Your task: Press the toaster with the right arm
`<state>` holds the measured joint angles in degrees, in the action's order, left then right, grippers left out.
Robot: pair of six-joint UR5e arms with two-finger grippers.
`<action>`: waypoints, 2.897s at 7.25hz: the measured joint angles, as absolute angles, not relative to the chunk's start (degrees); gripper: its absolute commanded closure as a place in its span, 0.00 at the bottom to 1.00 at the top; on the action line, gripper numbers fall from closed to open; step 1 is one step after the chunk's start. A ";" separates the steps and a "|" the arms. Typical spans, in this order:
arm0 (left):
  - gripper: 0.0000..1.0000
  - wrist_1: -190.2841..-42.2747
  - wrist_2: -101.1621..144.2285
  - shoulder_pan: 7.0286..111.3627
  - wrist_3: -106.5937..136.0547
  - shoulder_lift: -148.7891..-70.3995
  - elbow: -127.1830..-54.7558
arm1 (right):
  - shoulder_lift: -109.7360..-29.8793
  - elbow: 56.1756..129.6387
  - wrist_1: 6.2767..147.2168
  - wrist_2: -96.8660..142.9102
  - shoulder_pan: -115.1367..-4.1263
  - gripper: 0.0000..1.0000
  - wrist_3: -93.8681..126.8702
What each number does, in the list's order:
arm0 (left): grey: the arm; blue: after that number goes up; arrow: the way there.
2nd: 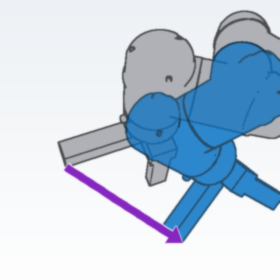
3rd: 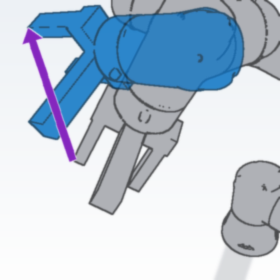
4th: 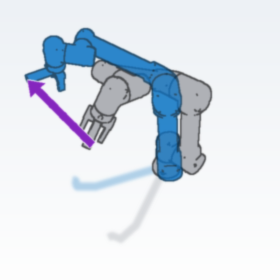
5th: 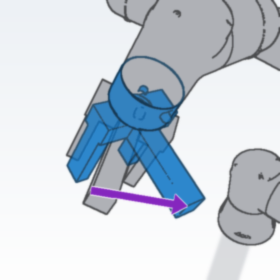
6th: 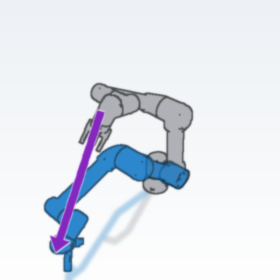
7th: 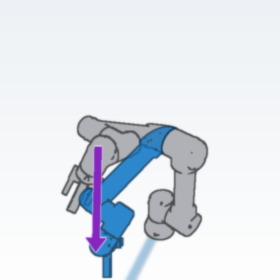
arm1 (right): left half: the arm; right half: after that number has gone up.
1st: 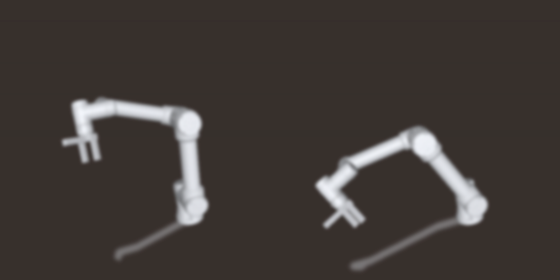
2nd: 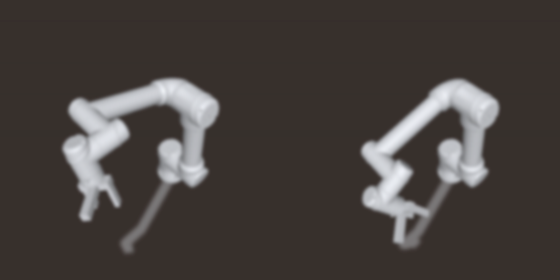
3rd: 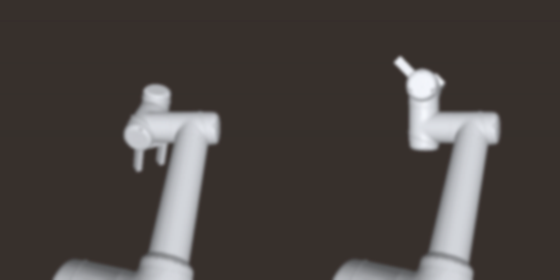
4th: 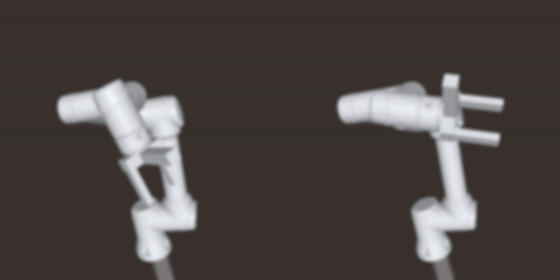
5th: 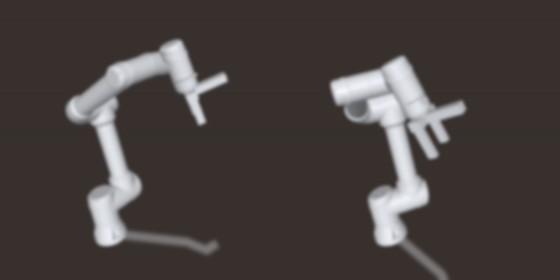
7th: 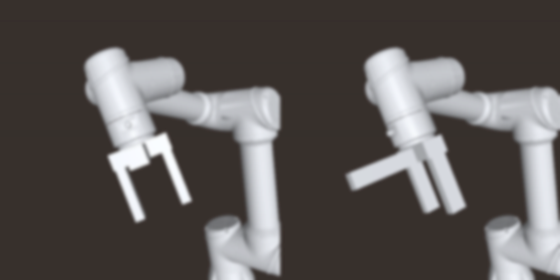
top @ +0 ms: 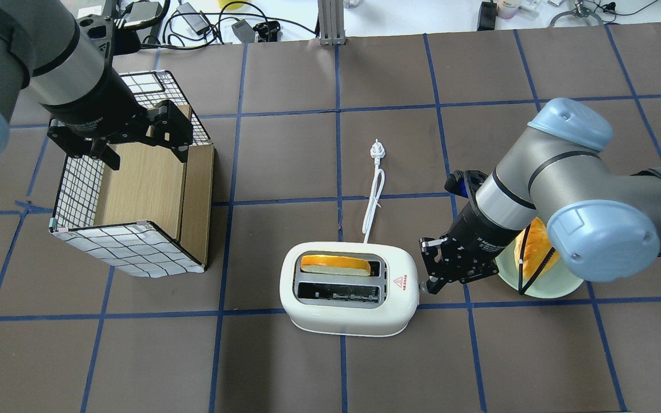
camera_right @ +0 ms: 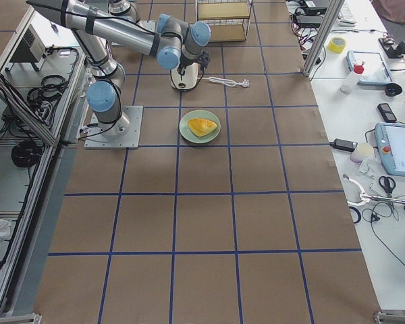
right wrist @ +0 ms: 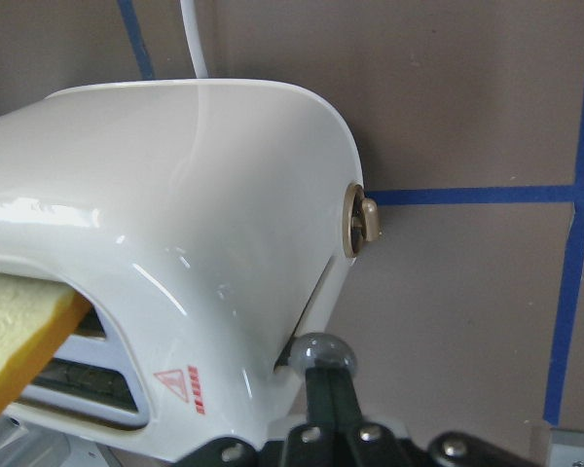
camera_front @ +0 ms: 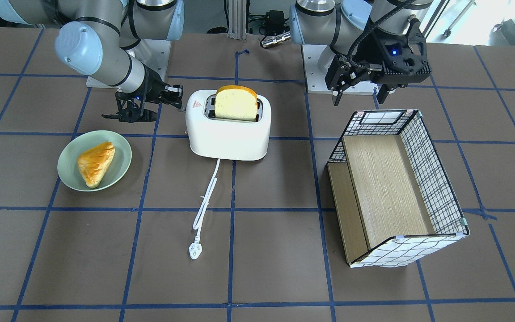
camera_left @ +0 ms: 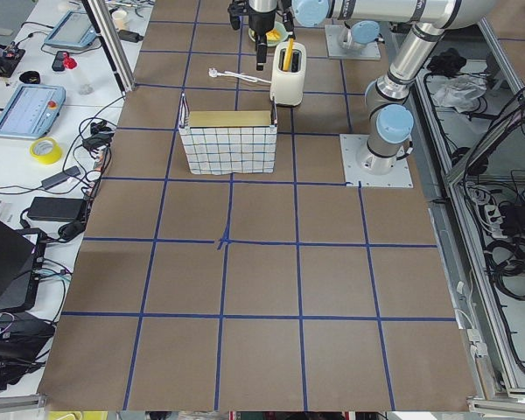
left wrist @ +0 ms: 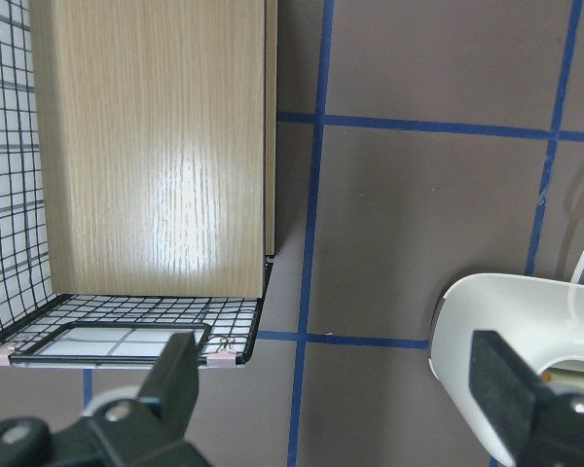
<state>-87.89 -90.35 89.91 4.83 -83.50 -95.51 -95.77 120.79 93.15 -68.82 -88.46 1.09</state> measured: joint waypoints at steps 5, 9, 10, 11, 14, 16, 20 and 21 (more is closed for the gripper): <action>0.00 -87.89 -90.35 89.91 4.83 -83.50 -95.52 | -94.21 123.01 97.55 -68.96 -88.50 1.00 2.24; 0.00 -87.89 -90.35 89.91 4.83 -83.50 -95.53 | -90.91 123.61 98.96 -69.19 -88.50 1.00 4.24; 0.00 -87.89 -90.35 89.91 4.83 -83.50 -95.54 | -90.17 123.89 99.21 -69.19 -88.50 1.00 4.28; 0.00 -87.89 -90.35 89.91 4.83 -83.50 -95.54 | -89.48 124.24 99.58 -69.18 -88.50 1.00 4.30; 0.00 -87.89 -90.35 89.91 4.83 -83.50 -95.54 | -89.01 124.20 101.04 -70.11 -88.52 0.96 6.75; 0.00 -87.89 -90.35 89.91 4.83 -83.50 -95.53 | -90.14 119.52 100.23 -71.10 -88.51 0.94 10.86; 0.00 -87.89 -90.35 89.91 4.83 -83.50 -95.50 | -91.41 106.30 89.99 -72.40 -88.51 0.76 12.58; 0.00 -87.89 -90.35 89.91 4.83 -83.50 -95.52 | -91.73 102.25 87.71 -74.26 -88.50 0.69 13.06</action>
